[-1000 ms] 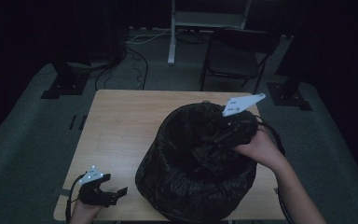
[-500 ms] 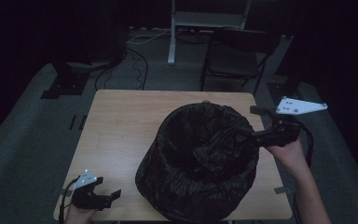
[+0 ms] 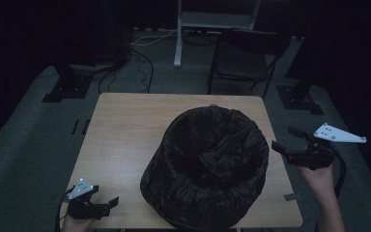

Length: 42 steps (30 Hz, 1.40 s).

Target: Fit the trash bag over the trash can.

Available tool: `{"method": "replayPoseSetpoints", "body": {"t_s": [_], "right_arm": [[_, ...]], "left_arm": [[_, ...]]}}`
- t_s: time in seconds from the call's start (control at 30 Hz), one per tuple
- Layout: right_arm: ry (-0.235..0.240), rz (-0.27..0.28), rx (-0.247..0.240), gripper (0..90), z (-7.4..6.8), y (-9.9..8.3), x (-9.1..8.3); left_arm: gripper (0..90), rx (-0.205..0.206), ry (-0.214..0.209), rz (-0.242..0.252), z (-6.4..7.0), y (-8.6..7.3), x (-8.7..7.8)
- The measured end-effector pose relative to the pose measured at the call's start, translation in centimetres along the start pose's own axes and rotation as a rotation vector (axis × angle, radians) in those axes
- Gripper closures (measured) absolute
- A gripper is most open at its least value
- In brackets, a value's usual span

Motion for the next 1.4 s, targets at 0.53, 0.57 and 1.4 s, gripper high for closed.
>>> {"method": "replayPoseSetpoints", "body": {"t_s": [0.53,0.57,1.4], "right_arm": [[-0.123,-0.045,0.189,10.5,1.5,-12.3,2.0],[-0.138,-0.036,0.203,10.5,1.5,-13.0,2.0],[-0.305,-0.068,0.176,10.6,0.1,-21.0,3.6]], "left_arm": [[2.1,-0.019,0.025,0.005,-0.4,-1.0,-0.1],[2.1,-0.018,0.026,0.006,-0.5,-1.1,-0.1],[2.1,-0.005,0.174,0.024,-1.0,-1.9,0.1]]}}
Point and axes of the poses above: each handheld gripper's, and its own axes: x roughly forward along the jaws, y roughly out of its top, z roughly to its right, the point moved 2 cm from there along x, roughly forward along the jaws, and after that the axes turned 8 degrees about -y, right-handed, at the moved point
